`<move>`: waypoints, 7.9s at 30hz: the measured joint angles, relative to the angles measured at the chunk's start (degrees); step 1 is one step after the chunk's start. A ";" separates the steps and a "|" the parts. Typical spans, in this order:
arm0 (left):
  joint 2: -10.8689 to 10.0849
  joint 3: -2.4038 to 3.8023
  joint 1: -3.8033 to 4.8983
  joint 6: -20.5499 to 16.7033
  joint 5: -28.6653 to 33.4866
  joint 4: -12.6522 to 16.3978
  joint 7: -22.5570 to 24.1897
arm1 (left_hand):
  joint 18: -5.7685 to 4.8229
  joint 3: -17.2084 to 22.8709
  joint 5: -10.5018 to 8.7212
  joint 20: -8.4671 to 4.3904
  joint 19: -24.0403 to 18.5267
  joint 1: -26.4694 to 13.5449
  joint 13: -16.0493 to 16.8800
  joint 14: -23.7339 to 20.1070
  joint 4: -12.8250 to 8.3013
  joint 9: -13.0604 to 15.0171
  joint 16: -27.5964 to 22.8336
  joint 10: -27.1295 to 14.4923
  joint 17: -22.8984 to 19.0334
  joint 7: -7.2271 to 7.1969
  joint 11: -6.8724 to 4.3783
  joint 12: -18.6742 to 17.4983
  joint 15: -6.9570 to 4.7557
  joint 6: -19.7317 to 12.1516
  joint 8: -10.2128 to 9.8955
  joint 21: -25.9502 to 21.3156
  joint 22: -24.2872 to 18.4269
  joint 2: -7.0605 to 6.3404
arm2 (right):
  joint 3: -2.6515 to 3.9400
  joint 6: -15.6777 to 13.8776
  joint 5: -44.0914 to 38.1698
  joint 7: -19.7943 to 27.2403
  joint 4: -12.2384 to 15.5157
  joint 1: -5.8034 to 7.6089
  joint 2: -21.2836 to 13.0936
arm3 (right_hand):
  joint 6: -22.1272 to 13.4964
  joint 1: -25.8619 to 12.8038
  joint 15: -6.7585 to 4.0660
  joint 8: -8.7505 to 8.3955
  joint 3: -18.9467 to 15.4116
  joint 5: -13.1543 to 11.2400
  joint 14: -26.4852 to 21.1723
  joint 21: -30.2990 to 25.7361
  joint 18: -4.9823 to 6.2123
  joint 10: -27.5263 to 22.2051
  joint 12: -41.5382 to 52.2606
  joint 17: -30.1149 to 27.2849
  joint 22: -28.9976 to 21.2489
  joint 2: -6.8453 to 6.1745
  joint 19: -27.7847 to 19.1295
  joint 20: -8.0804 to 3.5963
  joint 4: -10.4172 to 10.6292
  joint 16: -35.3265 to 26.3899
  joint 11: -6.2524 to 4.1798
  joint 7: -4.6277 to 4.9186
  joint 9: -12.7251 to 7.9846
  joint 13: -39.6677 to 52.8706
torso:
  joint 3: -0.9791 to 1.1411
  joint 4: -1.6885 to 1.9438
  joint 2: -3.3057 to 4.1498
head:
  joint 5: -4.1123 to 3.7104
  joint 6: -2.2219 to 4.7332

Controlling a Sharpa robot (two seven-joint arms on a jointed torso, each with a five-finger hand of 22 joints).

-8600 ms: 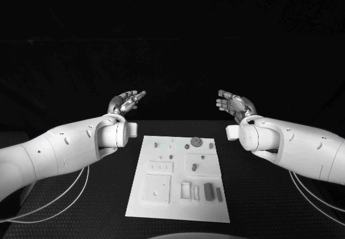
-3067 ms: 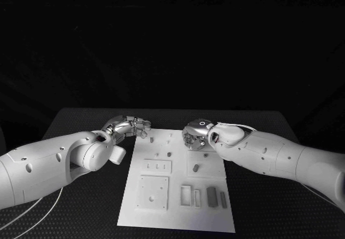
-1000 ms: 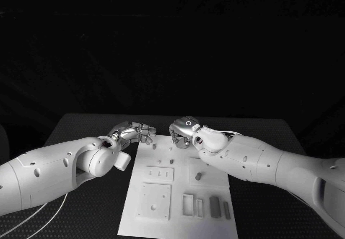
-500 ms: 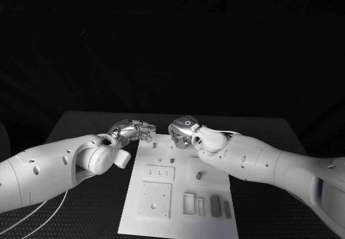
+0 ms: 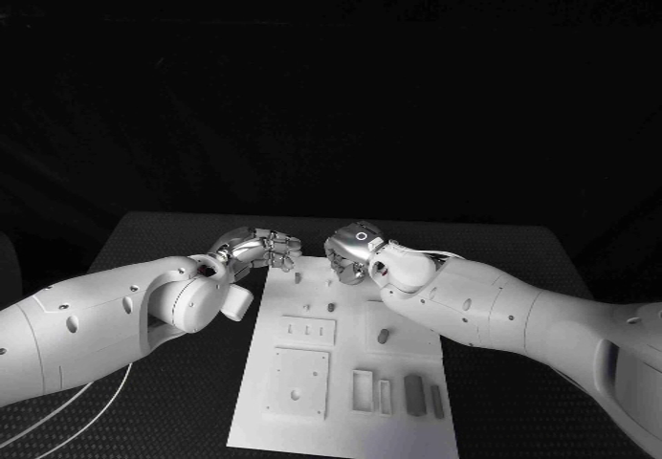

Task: Assemble the parts on the task board

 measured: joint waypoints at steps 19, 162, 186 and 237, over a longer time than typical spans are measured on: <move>0.25 0.00 0.17 0.00 0.01 -0.02 0.00 | 0.00 0.00 0.00 0.00 0.00 0.00 -0.01 0.00 0.00 0.00 0.00 0.00 0.00 0.00 0.00 0.00 0.00 0.00 0.00 0.00 -0.01 0.00 | 0.02 0.03 0.05 0.08 -0.86 0.13 0.75 | -0.22 0.02 -0.01 0.01 -0.01 -0.01 -0.02 0.23 0.00 0.12 -0.02 0.00 -0.02 0.02 -0.10 0.10 0.00 0.01 0.15 0.03 -0.05 0.02 | -0.47 0.88 0.22 | -0.91 -0.21; -1.08 -0.01 0.19 -0.02 0.02 -1.23 -0.21 | -0.01 0.00 0.00 0.00 0.00 -0.23 0.17 0.00 0.00 0.00 -0.23 0.00 0.05 0.01 0.00 -0.89 0.00 -0.41 -0.30 0.00 0.00 -0.23 | 4.51 0.82 15.97 1.32 16.23 2.16 -18.14 | -9.50 -4.06 1.34 -3.77 -5.75 0.05 -2.72 3.57 -0.21 -5.37 6.10 -2.49 0.04 -4.35 -2.95 0.29 0.96 4.60 1.73 3.81 -0.68 1.62 | 0.08 -0.63 0.21 | -0.88 1.39; -0.94 -0.04 0.19 0.32 0.02 -1.11 -0.24 | -0.01 0.00 0.00 0.00 0.00 -0.23 0.15 0.00 0.00 0.05 -0.23 0.00 0.04 0.01 0.00 -0.89 0.00 -0.41 -0.30 0.00 -0.01 -0.23 | 4.47 9.18 21.36 2.67 11.15 0.56 -17.36 | -10.66 -5.55 -0.25 -6.12 -13.72 4.05 -4.37 11.60 0.31 -15.68 48.30 1.63 0.04 -3.80 -2.64 -1.06 2.11 16.27 -0.08 3.11 -1.21 36.33 | 2.25 -2.35 0.62 | -0.86 1.13; -0.78 -0.06 0.17 0.72 0.02 -1.41 -0.46 | -0.02 0.16 0.00 0.00 0.00 -0.23 0.18 0.00 0.16 0.08 -0.23 0.00 0.07 0.01 0.00 -1.10 0.00 -0.41 -0.30 0.00 0.01 -0.22 | 4.51 9.71 20.93 3.62 5.38 -1.83 -13.70 | -10.42 -4.46 -0.46 -6.07 -8.62 1.83 -5.59 18.53 -0.37 -16.80 60.53 6.58 -0.03 -1.70 -3.69 -2.26 3.69 20.86 -0.17 2.04 -1.52 41.85 | 1.90 -2.35 0.42 | -0.86 -0.83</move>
